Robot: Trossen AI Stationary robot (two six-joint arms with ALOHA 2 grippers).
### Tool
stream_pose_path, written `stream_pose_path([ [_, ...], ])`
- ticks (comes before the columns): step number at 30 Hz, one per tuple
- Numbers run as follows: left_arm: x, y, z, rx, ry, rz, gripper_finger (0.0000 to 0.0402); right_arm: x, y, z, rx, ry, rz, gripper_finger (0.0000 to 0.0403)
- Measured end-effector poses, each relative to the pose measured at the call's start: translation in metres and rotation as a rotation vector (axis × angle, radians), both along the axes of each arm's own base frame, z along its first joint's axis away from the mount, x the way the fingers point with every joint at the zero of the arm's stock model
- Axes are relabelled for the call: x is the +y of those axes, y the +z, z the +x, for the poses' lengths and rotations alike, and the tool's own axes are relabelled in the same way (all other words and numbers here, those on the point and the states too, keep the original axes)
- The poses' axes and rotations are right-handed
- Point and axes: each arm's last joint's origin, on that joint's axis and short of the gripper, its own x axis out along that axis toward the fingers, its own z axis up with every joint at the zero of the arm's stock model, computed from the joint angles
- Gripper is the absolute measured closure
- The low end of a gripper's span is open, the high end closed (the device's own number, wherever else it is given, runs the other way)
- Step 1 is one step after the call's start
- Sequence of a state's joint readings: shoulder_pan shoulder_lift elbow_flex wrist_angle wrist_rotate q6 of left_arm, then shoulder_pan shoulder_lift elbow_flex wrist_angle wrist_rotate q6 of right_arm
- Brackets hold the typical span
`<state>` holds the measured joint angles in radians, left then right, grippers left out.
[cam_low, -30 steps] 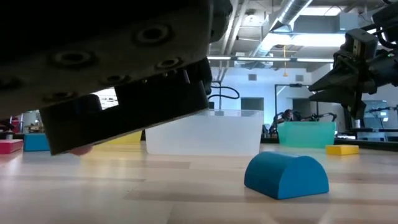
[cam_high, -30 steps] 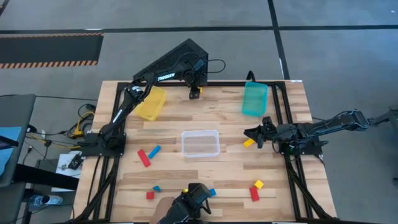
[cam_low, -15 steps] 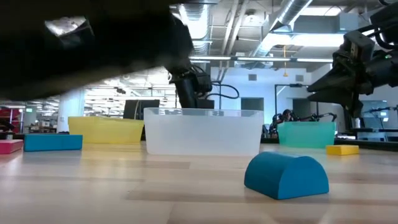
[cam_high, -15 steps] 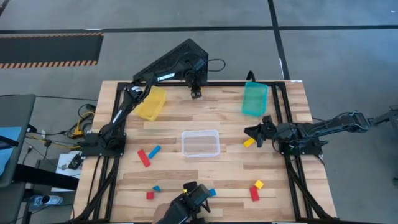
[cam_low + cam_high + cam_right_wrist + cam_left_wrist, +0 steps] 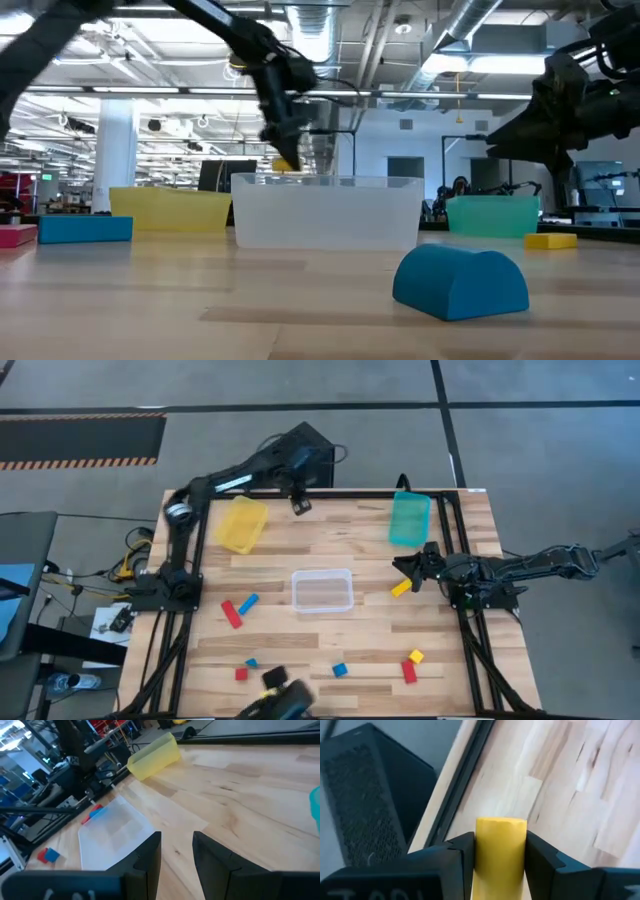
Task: Sort & place blocks by color
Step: Put the top yellow block into the yellow bin
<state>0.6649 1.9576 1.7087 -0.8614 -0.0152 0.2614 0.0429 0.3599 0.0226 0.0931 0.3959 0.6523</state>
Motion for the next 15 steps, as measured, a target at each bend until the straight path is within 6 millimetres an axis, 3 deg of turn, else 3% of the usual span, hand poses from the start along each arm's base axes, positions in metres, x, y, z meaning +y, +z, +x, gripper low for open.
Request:
stream_pose_path([
  [3,-0.023,0.007,-0.036,-0.076,0.071,0.071,0.0301,0.000,-0.001,0.000,0.014,0.000,0.000,0.0267],
  [6,-0.048,0.001,-0.074,-0.077,0.198,0.184,0.0301,-0.001,-0.001,-0.001,0.011,-0.034,-0.005,0.0267],
  [11,-0.080,-0.025,-0.126,-0.085,0.373,0.303,0.0301,-0.002,-0.002,0.000,-0.006,-0.084,0.058,0.0267],
  [15,-0.088,-0.053,-0.151,-0.141,0.401,0.297,0.0272,-0.002,-0.003,0.001,0.000,-0.092,0.074,0.0267],
])
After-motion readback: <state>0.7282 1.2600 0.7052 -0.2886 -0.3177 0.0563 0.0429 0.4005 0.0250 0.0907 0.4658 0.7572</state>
